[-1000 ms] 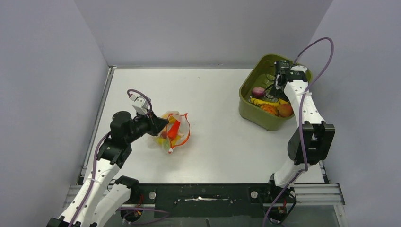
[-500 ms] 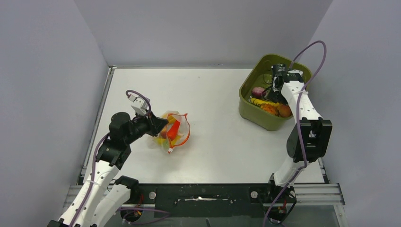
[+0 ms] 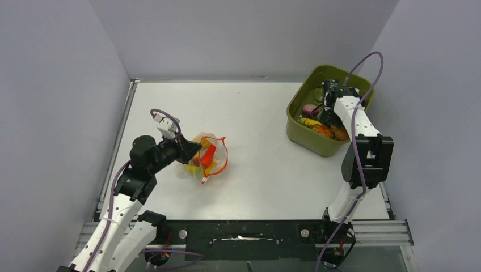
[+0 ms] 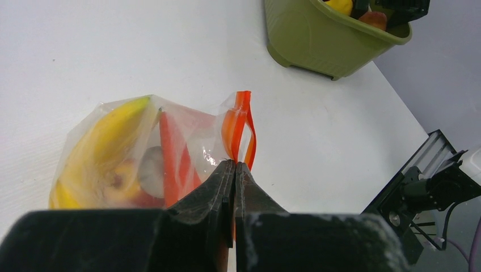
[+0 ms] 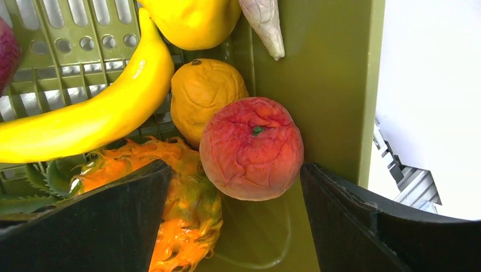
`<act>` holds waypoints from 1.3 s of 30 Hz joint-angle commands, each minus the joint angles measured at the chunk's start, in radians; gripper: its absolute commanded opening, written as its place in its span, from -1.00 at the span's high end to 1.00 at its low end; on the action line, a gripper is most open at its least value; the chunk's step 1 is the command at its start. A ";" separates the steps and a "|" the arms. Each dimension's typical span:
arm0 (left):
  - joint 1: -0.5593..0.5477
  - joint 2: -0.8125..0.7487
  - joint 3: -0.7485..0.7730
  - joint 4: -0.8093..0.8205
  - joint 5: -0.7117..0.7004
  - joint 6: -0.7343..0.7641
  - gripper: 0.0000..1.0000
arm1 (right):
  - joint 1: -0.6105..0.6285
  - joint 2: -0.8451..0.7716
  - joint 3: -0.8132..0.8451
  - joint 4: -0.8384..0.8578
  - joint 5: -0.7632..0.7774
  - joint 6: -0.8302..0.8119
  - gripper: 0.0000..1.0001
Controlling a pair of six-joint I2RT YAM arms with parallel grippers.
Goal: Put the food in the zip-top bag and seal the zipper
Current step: Pick up the fake fruit from the bin.
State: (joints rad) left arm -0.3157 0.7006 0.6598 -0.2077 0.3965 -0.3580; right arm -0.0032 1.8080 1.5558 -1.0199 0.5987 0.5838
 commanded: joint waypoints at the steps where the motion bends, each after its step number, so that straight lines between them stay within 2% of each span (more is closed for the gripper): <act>1: -0.005 -0.024 0.010 0.041 -0.011 0.007 1.00 | 0.004 0.015 0.026 -0.006 0.043 0.003 -0.63; 11: -0.005 -0.024 0.009 0.044 -0.012 0.007 1.00 | 0.030 -0.002 -0.006 0.000 0.087 0.027 -0.32; 20: -0.006 -0.034 0.006 0.038 -0.019 0.007 1.00 | 0.044 -0.067 -0.030 0.006 0.136 0.057 -0.22; 27: -0.010 -0.024 0.006 0.036 -0.024 0.007 1.00 | 0.052 -0.103 -0.051 0.037 0.131 0.057 -0.01; 39: -0.010 -0.030 0.003 0.036 -0.044 0.006 1.00 | 0.068 -0.161 -0.027 0.030 0.173 0.071 0.01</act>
State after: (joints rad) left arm -0.3214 0.6853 0.6514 -0.2089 0.3687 -0.3584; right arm 0.0502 1.7248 1.5028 -1.0039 0.7082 0.6373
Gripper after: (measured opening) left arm 0.010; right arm 0.554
